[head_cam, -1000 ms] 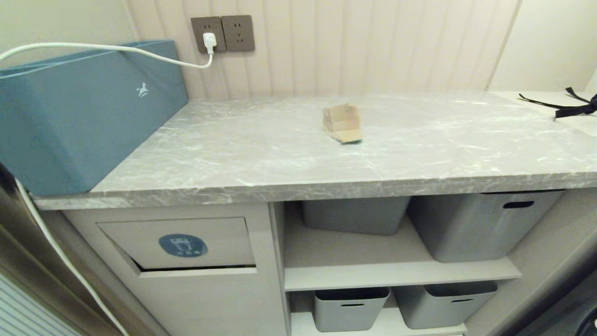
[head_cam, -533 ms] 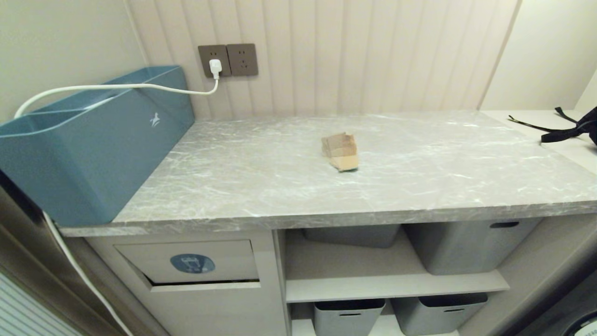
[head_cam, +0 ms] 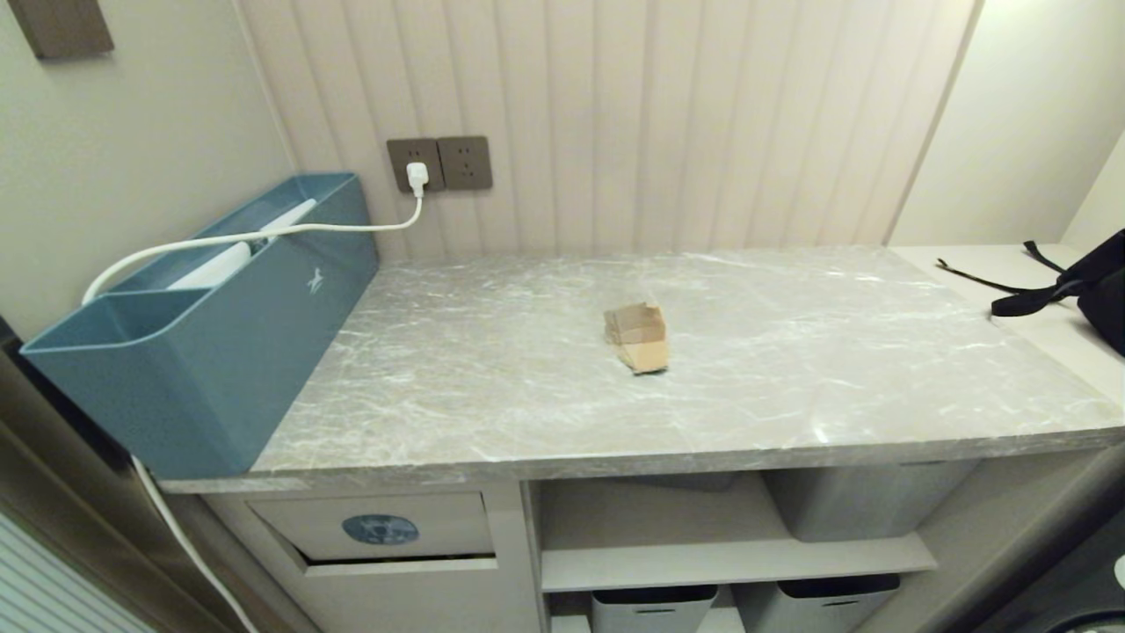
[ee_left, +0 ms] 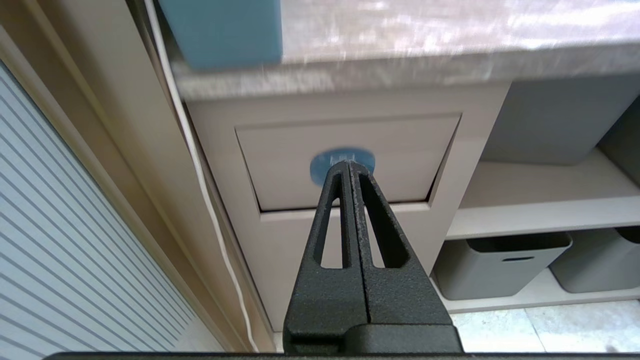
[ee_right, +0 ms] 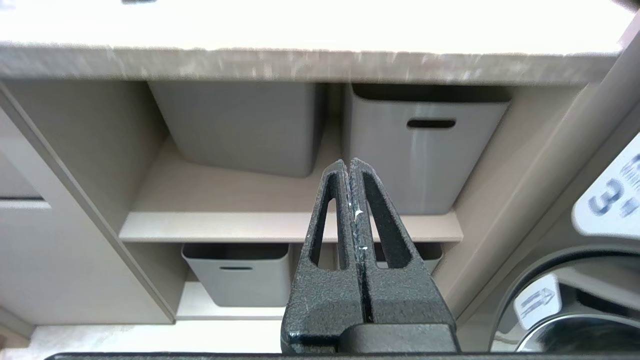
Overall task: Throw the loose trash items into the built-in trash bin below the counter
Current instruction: Pick up the garbage
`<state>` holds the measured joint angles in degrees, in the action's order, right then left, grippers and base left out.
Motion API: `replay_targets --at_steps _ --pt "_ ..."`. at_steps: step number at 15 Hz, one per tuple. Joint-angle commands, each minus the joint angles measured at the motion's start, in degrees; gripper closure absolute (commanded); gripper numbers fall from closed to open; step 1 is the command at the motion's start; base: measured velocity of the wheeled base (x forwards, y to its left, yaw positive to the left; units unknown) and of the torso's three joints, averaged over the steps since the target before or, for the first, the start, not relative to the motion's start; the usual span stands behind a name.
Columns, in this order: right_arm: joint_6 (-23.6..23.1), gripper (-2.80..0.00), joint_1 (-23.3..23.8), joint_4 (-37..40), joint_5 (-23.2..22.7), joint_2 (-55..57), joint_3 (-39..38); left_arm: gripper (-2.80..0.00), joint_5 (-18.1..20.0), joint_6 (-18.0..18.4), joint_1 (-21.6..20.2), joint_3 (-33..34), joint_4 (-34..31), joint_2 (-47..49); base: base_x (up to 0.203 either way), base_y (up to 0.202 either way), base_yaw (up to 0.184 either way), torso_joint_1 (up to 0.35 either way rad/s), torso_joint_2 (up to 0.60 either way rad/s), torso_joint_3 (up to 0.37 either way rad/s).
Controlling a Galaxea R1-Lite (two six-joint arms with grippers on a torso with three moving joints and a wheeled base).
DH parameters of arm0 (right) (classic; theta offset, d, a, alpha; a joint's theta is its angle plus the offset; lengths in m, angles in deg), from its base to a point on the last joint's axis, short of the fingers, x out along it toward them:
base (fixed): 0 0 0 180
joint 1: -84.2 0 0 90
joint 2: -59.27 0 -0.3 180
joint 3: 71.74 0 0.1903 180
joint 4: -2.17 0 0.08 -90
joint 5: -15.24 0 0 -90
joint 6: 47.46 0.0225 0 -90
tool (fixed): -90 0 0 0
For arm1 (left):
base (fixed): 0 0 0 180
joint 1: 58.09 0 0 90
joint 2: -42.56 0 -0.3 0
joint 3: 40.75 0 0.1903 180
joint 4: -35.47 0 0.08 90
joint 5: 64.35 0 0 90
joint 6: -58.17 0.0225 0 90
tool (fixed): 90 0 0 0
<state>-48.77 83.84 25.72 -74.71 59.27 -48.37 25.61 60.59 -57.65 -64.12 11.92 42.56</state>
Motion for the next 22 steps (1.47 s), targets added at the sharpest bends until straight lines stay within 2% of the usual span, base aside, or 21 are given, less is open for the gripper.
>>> replay_targets --at_steps 1,5,11,14,17,22 --pt "0.00 0.00 0.00 -0.01 0.04 -0.09 0.00 0.00 -0.04 0.04 0.00 0.00 -0.03 -0.09 0.000 0.000 0.000 0.261 -0.56 -0.300" --pt "0.46 0.00 0.00 -0.09 -0.05 -0.09 0.00 0.00 -0.04 -0.14 0.00 0.00 0.01 -0.09 0.000 0.000 0.000 0.213 -0.45 -0.237" --pt "0.09 0.00 0.00 -0.09 -0.14 -0.09 0.00 0.00 0.05 -0.05 0.00 0.00 0.01 -0.09 0.000 0.000 0.000 0.022 -0.04 -0.021" --pt "0.70 0.00 0.00 -0.09 -0.05 -0.09 0.00 0.00 0.66 2.76 0.00 0.00 -0.17 -0.09 0.000 0.000 0.000 0.000 0.00 0.000" --pt "0.70 0.00 0.00 -0.09 -0.05 -0.09 0.00 0.00 0.24 0.56 0.00 0.00 -0.07 -0.09 0.000 0.000 0.000 0.000 0.00 0.000" --pt "-0.09 0.00 0.00 -0.18 -0.14 -0.09 0.00 0.00 0.31 0.83 0.00 0.00 -0.17 -0.09 0.000 0.000 0.000 0.000 0.00 0.000"
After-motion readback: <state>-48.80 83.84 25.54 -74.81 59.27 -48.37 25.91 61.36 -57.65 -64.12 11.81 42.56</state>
